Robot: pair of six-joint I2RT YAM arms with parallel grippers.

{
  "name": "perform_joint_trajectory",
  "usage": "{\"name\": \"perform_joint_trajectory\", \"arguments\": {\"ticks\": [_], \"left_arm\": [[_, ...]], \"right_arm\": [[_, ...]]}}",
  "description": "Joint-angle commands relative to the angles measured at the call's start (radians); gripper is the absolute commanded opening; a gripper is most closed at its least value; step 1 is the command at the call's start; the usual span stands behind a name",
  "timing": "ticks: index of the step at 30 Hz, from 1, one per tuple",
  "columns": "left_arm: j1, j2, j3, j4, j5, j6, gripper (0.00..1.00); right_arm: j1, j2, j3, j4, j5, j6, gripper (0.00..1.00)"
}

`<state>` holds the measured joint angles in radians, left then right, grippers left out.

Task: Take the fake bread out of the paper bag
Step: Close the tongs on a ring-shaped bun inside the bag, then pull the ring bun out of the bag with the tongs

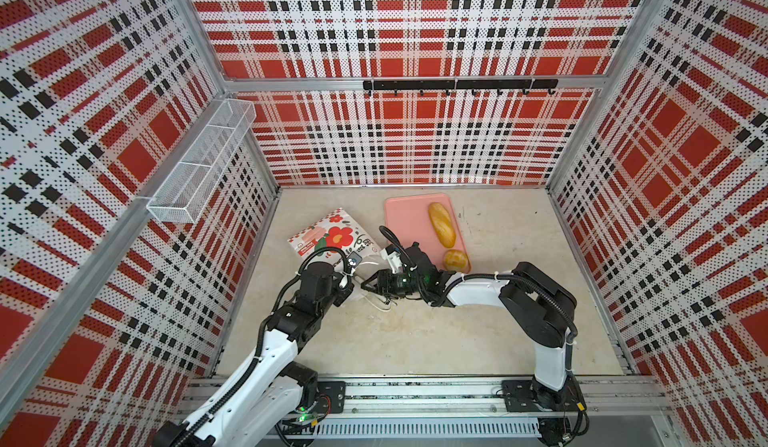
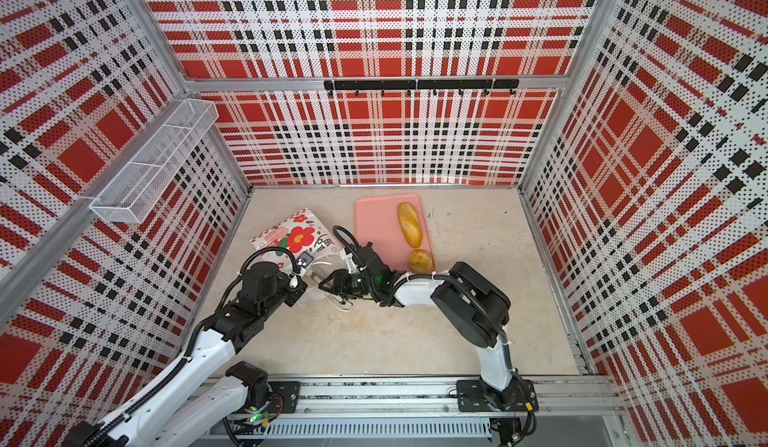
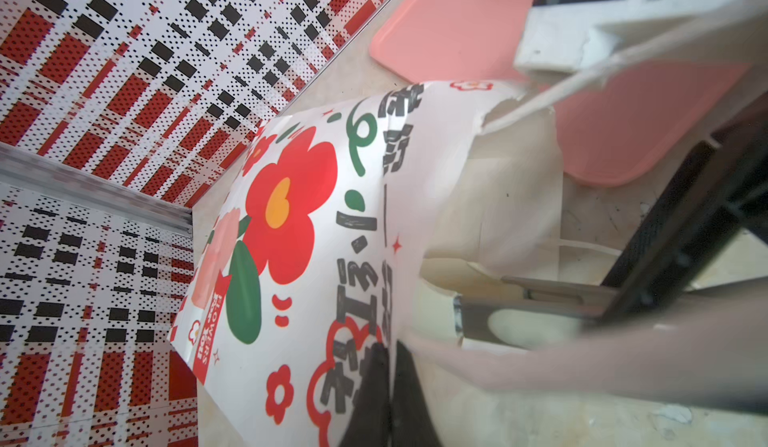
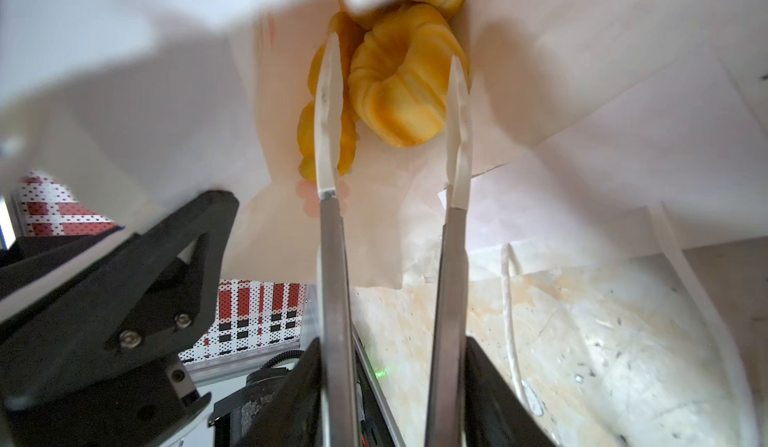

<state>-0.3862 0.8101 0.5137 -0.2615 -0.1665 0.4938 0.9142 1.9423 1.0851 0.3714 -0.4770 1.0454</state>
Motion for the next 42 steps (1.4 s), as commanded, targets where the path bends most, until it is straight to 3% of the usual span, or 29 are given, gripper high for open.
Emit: {"name": "perform_joint_trajectory", "arguments": {"ticks": [1, 5, 22, 29, 35, 40, 42], "left_arm": [[-0.008, -0.003, -0.004, 0.033, -0.011, -0.028, 0.0], [-0.01, 0.003, -0.003, 0.028, -0.02, -0.041, 0.0], [-0.032, 0.014, -0.023, 0.046, -0.022, -0.035, 0.0], [-0.053, 0.022, -0.027, 0.046, -0.033, -0.019, 0.0], [-0.096, 0.037, -0.026, 0.03, -0.065, 0.001, 0.0], [-0.108, 0.034, -0.028, 0.03, -0.076, -0.001, 0.0], [-0.109, 0.03, -0.029, 0.031, -0.076, -0.006, 0.0]], "right_arm": [[0.0, -0.008, 0.012, 0.016, 0.029, 0.014, 0.5], [0.0, -0.022, 0.015, -0.014, 0.026, -0.01, 0.5], [0.02, 0.032, 0.07, 0.046, 0.005, 0.113, 0.48], [0.032, 0.062, 0.17, -0.118, 0.014, 0.073, 0.46], [0.046, 0.092, 0.284, -0.352, 0.065, 0.007, 0.33], [0.045, 0.061, 0.304, -0.395, 0.08, -0.027, 0.03], [0.048, 0.028, 0.301, -0.415, 0.102, -0.048, 0.0]]}}
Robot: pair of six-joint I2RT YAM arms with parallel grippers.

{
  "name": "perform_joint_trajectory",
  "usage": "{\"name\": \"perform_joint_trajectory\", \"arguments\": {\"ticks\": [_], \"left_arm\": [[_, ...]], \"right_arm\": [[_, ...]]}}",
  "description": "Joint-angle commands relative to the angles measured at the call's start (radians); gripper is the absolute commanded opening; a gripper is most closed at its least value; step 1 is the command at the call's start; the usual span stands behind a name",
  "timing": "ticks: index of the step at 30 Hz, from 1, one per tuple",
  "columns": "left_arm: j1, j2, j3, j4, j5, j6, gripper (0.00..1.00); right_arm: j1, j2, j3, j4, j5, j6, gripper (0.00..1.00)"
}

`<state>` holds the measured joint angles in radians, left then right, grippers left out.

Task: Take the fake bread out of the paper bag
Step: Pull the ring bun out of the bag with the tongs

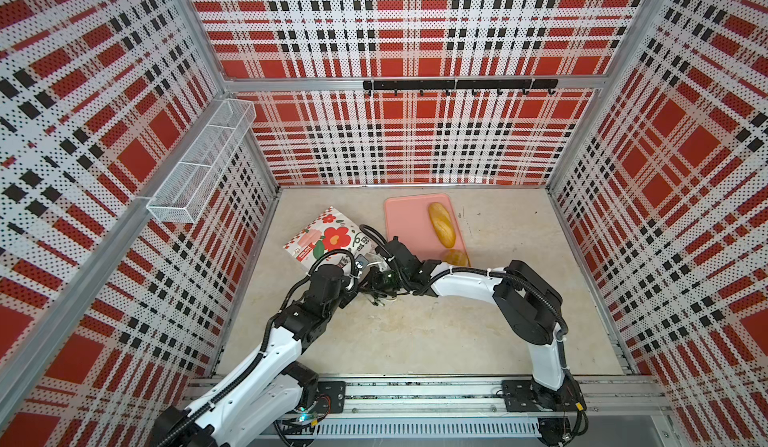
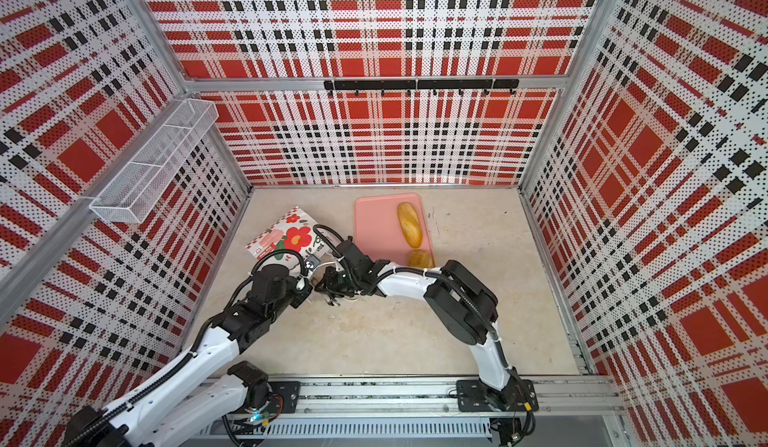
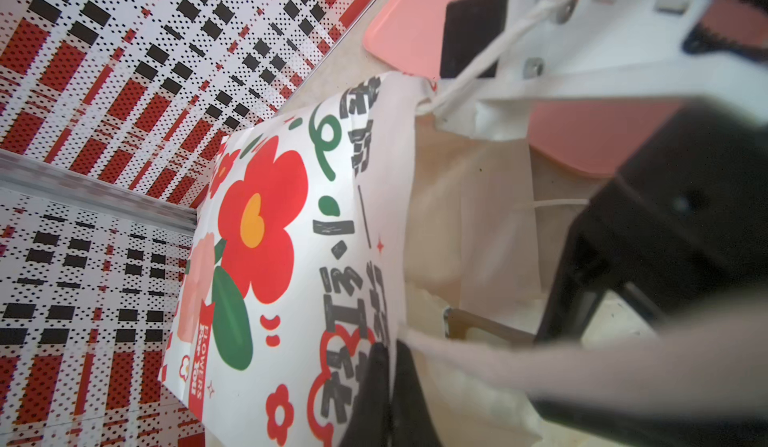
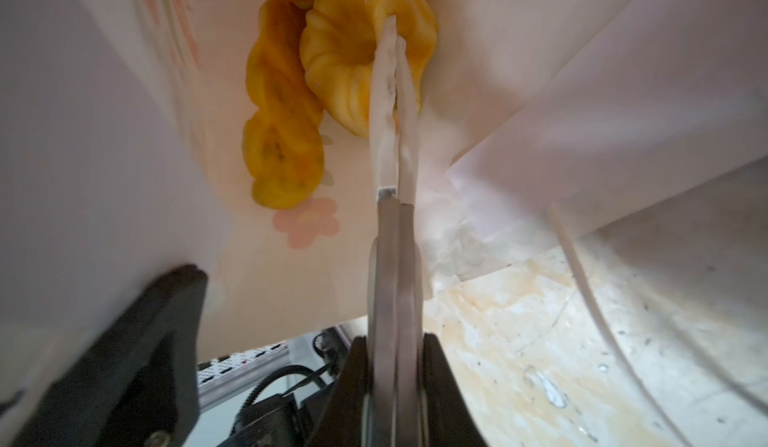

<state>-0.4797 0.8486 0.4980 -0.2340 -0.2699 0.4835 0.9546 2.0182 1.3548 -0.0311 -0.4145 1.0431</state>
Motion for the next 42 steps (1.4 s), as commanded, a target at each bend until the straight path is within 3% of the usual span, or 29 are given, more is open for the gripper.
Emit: {"name": "perform_joint_trajectory", "arguments": {"ticks": [1, 7, 29, 42], "left_arm": [[-0.018, -0.009, -0.013, 0.002, 0.028, 0.003, 0.0], [-0.032, -0.012, -0.008, -0.008, 0.014, -0.013, 0.0], [-0.021, -0.017, 0.057, -0.031, -0.082, -0.154, 0.0], [0.059, -0.043, 0.062, -0.034, -0.102, -0.151, 0.0]], "right_arm": [[0.008, -0.069, 0.031, -0.029, 0.053, -0.059, 0.0], [0.009, -0.158, 0.036, -0.172, 0.127, -0.14, 0.0], [0.049, -0.397, -0.113, -0.437, 0.241, -0.273, 0.0], [0.049, -0.612, -0.118, -0.675, 0.362, -0.349, 0.0]]}}
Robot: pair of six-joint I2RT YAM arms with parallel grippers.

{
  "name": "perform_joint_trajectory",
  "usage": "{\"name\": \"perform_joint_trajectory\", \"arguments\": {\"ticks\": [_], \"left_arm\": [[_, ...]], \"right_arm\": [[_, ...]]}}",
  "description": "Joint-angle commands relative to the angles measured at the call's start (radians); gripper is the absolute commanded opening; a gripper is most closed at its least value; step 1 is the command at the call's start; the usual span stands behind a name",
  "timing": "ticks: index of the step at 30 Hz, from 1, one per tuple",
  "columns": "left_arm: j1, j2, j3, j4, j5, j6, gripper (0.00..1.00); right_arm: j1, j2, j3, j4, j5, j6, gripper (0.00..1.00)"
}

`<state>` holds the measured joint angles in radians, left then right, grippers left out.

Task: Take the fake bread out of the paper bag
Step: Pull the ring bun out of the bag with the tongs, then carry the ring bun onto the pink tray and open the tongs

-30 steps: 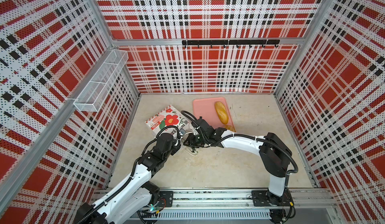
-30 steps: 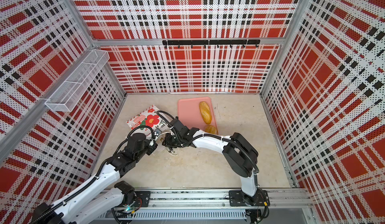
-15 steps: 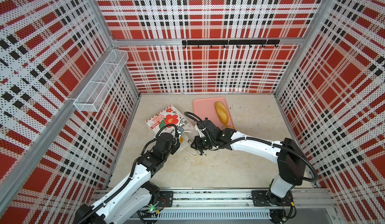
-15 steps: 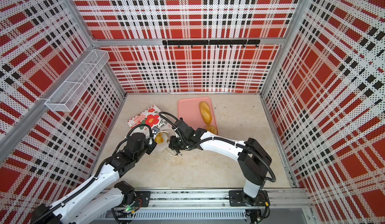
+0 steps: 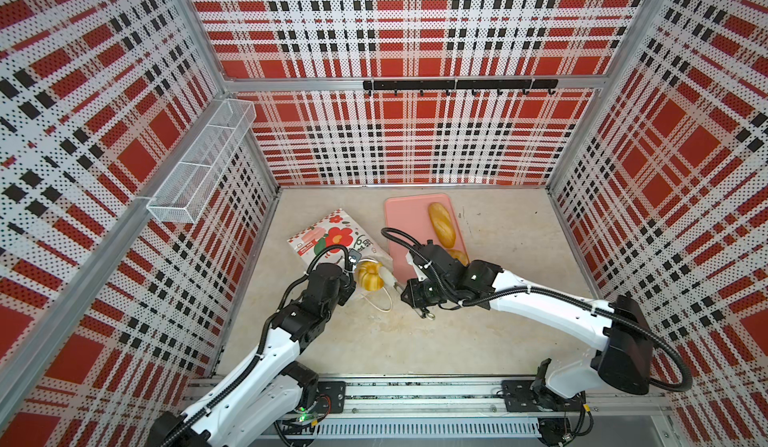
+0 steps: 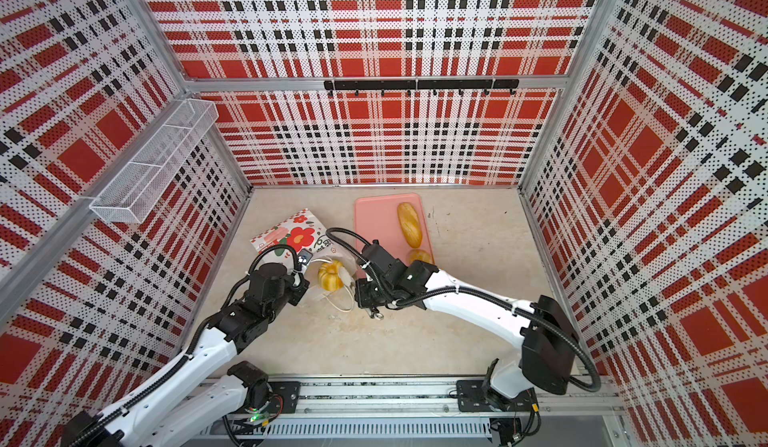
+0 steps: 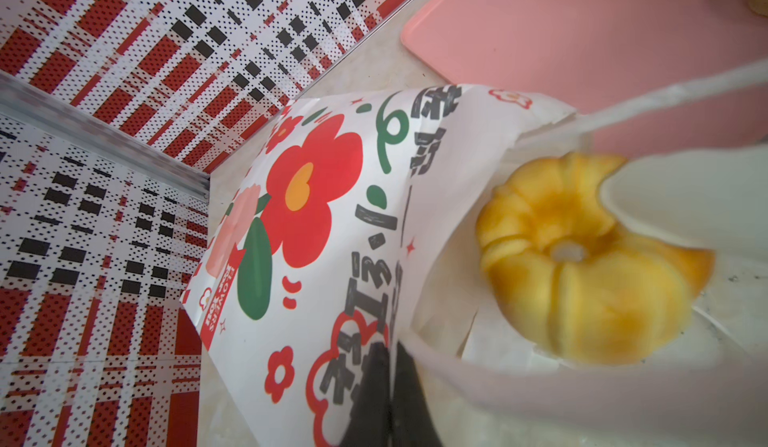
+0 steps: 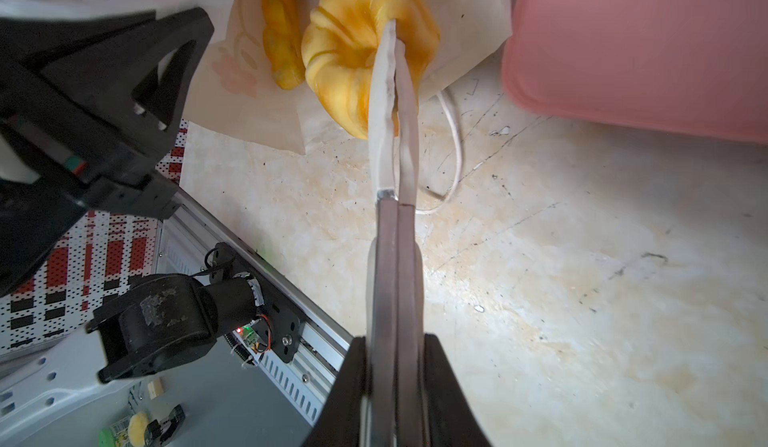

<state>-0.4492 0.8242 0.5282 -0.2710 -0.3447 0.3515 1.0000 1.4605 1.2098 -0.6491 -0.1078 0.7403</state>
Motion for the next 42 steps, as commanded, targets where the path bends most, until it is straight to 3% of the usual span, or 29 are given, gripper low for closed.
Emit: {"name": "perform_joint_trajectory", "arguments": {"ticks": [1, 7, 16, 22, 26, 35, 42], "left_arm": [[0.039, -0.02, 0.035, 0.003, -0.023, -0.016, 0.0], [0.057, -0.017, 0.046, 0.018, -0.009, 0.04, 0.0], [0.059, 0.001, 0.02, 0.073, -0.013, 0.144, 0.0], [0.054, 0.006, -0.004, 0.111, 0.007, 0.158, 0.0], [0.035, 0.007, -0.014, 0.099, 0.004, 0.169, 0.0], [0.014, -0.006, -0.039, 0.104, 0.016, 0.167, 0.0], [0.012, -0.003, -0.046, 0.104, 0.023, 0.163, 0.0]], "right_arm": [[0.002, -0.066, 0.029, -0.08, 0.065, -0.054, 0.0], [-0.053, -0.146, 0.026, -0.159, 0.103, -0.096, 0.0], [-0.279, -0.136, 0.099, -0.177, 0.056, -0.234, 0.0], [-0.434, 0.044, 0.227, -0.095, 0.029, -0.324, 0.0], [-0.495, 0.205, 0.356, -0.06, -0.011, -0.312, 0.0], [-0.516, 0.503, 0.579, -0.03, -0.026, -0.303, 0.0], [-0.531, 0.597, 0.628, -0.053, 0.033, -0.302, 0.0]]}}
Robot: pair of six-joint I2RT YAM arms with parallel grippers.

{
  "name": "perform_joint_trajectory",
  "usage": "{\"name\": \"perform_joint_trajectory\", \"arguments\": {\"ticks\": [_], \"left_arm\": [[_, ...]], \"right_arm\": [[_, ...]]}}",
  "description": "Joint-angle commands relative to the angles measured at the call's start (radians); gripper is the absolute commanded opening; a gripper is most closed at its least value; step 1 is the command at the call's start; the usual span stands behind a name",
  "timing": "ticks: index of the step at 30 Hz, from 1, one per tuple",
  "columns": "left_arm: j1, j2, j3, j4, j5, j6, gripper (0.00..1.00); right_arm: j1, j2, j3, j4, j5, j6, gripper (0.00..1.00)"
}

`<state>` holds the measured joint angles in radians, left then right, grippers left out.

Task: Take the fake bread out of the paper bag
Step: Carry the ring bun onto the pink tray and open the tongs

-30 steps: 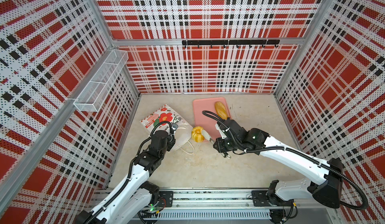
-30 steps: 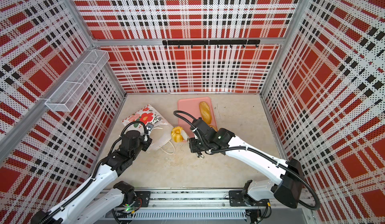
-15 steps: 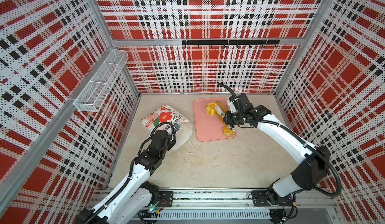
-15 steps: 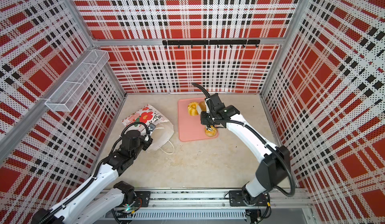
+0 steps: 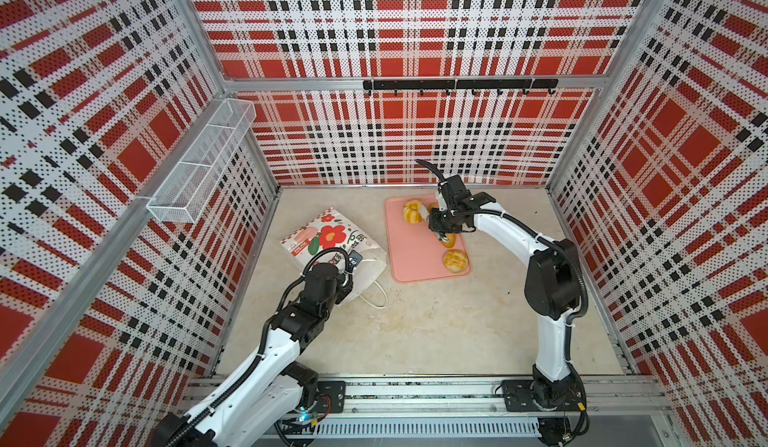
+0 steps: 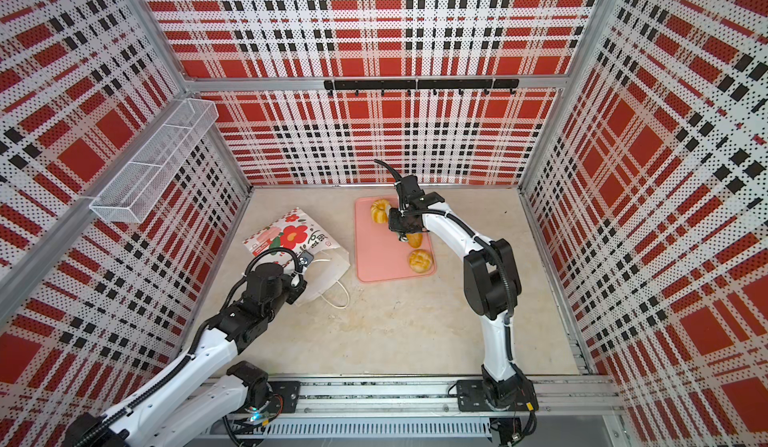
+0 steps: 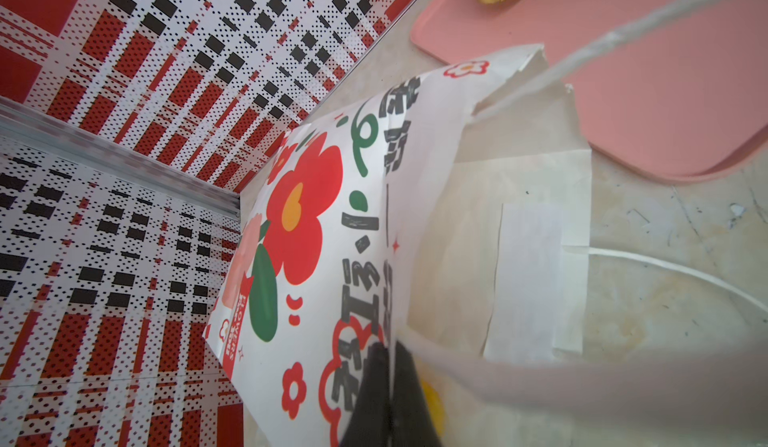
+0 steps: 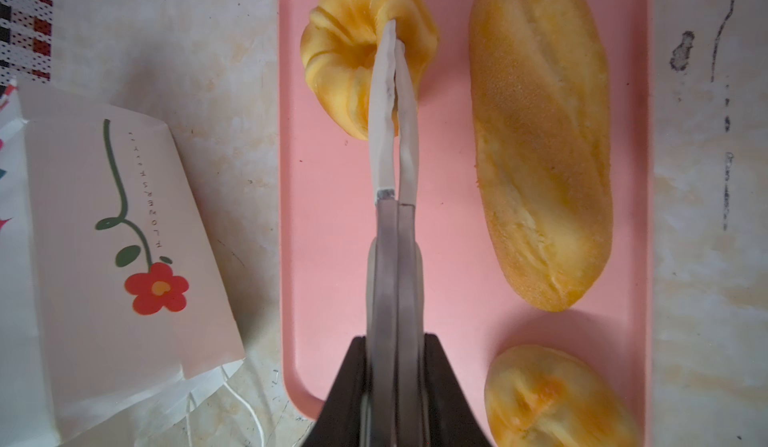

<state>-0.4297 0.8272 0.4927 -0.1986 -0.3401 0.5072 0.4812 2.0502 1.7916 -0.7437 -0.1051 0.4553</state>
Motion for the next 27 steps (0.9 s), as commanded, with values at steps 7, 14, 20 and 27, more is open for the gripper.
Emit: {"name": "perform_joint_trajectory", "arguments": {"ticks": [7, 14, 20, 27], "left_arm": [[-0.012, 0.004, -0.013, 0.037, 0.023, 0.002, 0.0], [-0.015, 0.008, -0.016, 0.039, 0.023, 0.0, 0.0], [-0.015, 0.007, -0.018, 0.035, 0.021, -0.001, 0.0], [-0.02, 0.007, -0.02, 0.032, 0.019, -0.003, 0.0]], "right_arm": [[-0.051, 0.041, 0.064, 0.041, 0.055, -0.028, 0.0], [-0.068, 0.091, 0.155, -0.001, 0.093, -0.063, 0.0], [-0.078, 0.156, 0.239, -0.026, 0.044, -0.078, 0.0], [-0.078, 0.173, 0.233, -0.029, 0.03, -0.069, 0.0]]}}
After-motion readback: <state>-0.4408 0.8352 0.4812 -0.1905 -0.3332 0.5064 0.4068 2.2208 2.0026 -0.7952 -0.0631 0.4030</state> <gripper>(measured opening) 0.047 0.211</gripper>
